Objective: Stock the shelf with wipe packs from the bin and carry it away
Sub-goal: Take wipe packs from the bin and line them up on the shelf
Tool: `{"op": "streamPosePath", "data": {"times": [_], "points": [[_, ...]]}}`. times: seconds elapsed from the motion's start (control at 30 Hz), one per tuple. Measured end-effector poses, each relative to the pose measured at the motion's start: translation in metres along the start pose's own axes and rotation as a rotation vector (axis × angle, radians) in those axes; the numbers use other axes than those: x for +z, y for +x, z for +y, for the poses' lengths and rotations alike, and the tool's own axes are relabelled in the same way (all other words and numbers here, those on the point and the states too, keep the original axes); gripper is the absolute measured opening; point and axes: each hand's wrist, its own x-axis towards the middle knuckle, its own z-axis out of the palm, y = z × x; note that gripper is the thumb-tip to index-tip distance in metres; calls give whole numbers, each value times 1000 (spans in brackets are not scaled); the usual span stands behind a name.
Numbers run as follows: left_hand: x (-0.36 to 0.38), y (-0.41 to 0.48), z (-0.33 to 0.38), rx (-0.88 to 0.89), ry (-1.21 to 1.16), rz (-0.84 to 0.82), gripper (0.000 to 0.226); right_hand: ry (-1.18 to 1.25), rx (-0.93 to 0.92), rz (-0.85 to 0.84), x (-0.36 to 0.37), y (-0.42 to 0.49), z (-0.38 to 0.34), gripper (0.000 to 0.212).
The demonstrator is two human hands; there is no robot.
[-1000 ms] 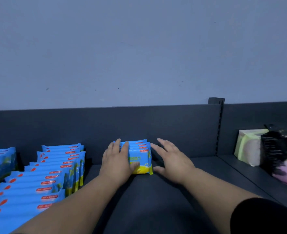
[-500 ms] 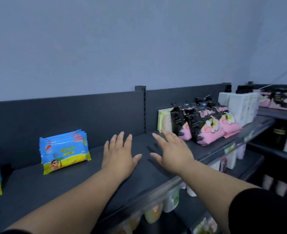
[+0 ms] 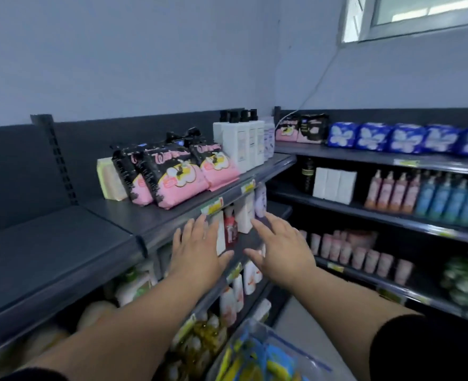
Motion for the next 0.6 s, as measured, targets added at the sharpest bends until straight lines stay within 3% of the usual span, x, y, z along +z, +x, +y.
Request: {"op": "streamPosePath", "data": {"times": [0.27,0.6], "points": [[95,-2,128,78,-42,-152,71,9,159,-130,37,-60,148,70],[230,-30,134,118,-28,-377,72,54,354,-403,144,-131,214,68]]}}
